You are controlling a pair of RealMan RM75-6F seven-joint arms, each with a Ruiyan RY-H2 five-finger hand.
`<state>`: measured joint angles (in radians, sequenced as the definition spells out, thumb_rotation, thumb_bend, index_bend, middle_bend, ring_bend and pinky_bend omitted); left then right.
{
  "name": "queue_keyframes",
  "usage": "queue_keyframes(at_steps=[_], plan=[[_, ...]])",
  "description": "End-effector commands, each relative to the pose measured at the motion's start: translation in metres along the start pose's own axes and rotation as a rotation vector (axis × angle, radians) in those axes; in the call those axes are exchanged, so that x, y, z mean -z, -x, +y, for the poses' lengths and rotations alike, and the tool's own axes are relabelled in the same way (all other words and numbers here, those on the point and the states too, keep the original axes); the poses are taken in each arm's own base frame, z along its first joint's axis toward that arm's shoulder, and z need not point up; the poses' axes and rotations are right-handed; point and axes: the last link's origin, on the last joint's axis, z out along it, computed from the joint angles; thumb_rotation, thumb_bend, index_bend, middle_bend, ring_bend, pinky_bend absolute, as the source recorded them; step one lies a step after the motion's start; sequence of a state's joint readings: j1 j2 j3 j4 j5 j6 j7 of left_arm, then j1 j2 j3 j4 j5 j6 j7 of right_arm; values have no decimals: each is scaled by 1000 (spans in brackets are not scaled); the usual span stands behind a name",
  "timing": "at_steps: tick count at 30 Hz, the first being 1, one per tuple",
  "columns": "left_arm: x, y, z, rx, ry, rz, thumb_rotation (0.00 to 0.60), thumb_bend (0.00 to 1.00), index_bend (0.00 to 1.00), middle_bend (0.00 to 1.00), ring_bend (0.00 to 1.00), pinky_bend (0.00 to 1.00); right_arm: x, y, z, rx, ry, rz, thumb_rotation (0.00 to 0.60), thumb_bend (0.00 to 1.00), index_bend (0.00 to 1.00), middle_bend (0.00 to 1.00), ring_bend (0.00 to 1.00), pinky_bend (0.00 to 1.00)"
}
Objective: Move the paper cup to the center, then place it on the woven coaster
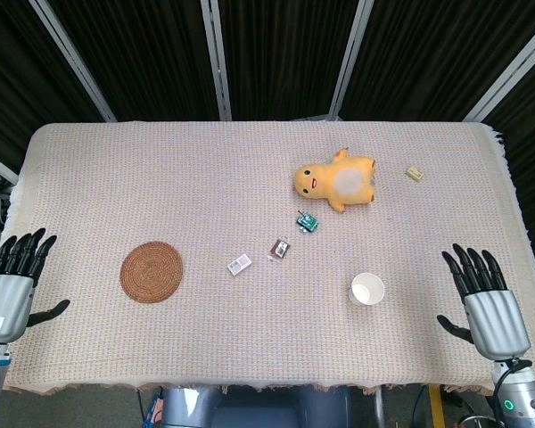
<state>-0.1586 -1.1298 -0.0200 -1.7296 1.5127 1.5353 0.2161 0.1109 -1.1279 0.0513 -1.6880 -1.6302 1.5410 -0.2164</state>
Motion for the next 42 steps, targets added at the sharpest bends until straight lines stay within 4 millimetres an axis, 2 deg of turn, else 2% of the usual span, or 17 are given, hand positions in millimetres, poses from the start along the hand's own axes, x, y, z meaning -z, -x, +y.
queue_keyframes(at_steps=[1,7,10,16,20,24,26,28,31,33,37,42], plan=[[0,-1,-1,4,-6,-1,600,0,0,0,0,0,0,1,-1,-1,-4,-3,600,0,0,0,0,0],[0,-2,0,2,0,-1,600,0,0,0,0,0,-6,11,-7,-41,-24,-68,600,0,0,0,0,0],[0,-2,1,-10,4,4,600,0,0,0,0,0,-16,19,-13,-55,-56,-125,600,0,0,0,0,0],[-3,2,1,-28,-3,-6,600,0,0,0,0,0,-45,42,-37,-109,-140,-322,600,0,0,0,0,3],[-4,3,0,-40,-9,-11,600,0,0,0,0,0,-59,55,-46,-94,-160,-394,600,0,0,46,14,80],[-4,3,-2,-47,-18,-10,600,0,0,0,0,0,-74,67,-53,-119,-151,-441,600,0,9,141,120,191],[-5,3,-2,-49,-22,-11,600,0,0,0,0,0,-81,71,-57,-123,-149,-447,600,0,15,163,153,209],[-6,4,-3,-49,-25,-12,600,0,0,0,0,0,-85,75,-60,-126,-149,-452,600,0,34,185,178,214],[-6,4,-4,-50,-29,-15,600,0,0,0,0,0,-91,81,-65,-124,-149,-452,600,27,131,284,254,225],[-7,5,-3,-51,-29,-18,600,0,0,0,0,0,-95,85,-68,-123,-147,-442,600,79,203,346,291,231],[-8,6,-4,-53,-31,-20,600,0,0,0,0,0,-98,89,-74,-135,-150,-439,600,134,262,391,317,233],[-9,5,-4,-49,-33,-20,600,0,0,0,0,0,-103,81,-86,-165,-172,-396,600,152,286,411,324,238]])
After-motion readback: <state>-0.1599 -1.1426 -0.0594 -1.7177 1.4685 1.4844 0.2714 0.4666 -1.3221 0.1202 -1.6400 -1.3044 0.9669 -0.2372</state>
